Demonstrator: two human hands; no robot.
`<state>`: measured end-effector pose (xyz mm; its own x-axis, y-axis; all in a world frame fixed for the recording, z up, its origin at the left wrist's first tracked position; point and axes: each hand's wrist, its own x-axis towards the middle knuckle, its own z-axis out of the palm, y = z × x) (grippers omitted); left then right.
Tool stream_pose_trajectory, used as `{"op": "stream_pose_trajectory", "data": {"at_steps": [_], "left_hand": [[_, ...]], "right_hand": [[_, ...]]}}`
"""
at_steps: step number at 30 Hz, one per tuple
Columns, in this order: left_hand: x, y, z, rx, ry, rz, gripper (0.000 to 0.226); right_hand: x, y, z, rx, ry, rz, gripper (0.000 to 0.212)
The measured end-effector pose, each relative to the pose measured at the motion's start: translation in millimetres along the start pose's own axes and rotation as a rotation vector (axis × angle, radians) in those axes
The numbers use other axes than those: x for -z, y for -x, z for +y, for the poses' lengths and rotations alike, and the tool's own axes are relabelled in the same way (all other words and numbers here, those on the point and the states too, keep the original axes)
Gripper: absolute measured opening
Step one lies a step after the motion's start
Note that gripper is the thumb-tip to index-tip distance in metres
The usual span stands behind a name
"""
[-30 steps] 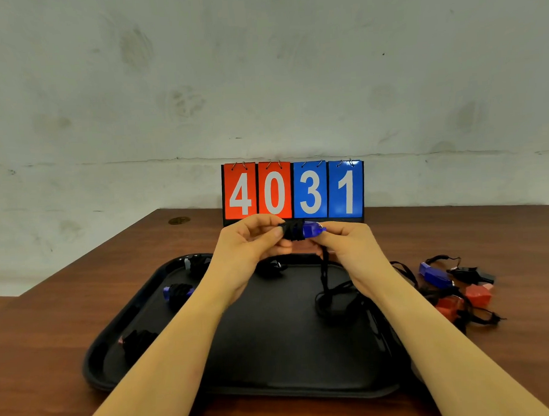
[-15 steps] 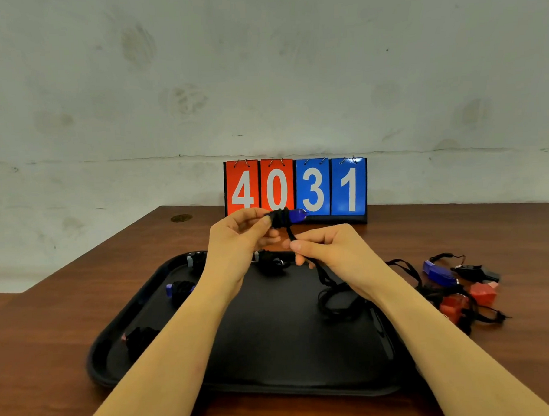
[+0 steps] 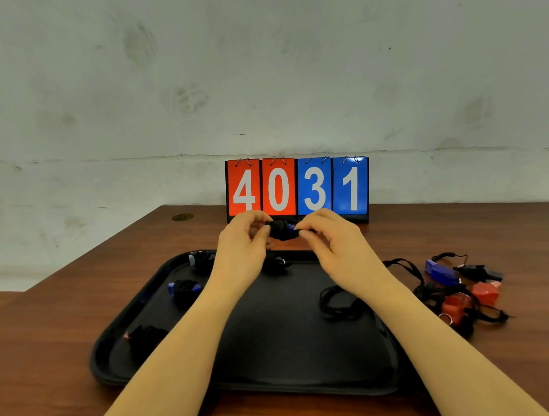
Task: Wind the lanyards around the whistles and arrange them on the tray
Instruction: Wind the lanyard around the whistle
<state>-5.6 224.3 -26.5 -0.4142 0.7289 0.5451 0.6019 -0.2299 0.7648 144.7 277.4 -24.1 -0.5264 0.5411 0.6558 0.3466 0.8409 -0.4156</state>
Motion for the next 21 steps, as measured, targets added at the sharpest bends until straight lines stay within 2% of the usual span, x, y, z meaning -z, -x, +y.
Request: {"op": "stream_pose_trajectory", "data": {"at_steps": [3,8,21], "left_hand": [[0.1,1.4,1.9,-0.027,-0.002,-0.054,0.016],[0.7,3.1,5.6,-0.046,0.019,-0.137,0.016],[5.1,6.5,13.1,-0.039,0.158,-0.275,0.021]], "right_hand": [[-1.5,-0.1,2.4,-0.009,-0.005,0.049,0.017],[0.9,-0.6,1.4,-0.117,-0.151,0.132,0.016],[14.6,-3.6,1.8,-0.417,-0.713,0.180,0.015]]}}
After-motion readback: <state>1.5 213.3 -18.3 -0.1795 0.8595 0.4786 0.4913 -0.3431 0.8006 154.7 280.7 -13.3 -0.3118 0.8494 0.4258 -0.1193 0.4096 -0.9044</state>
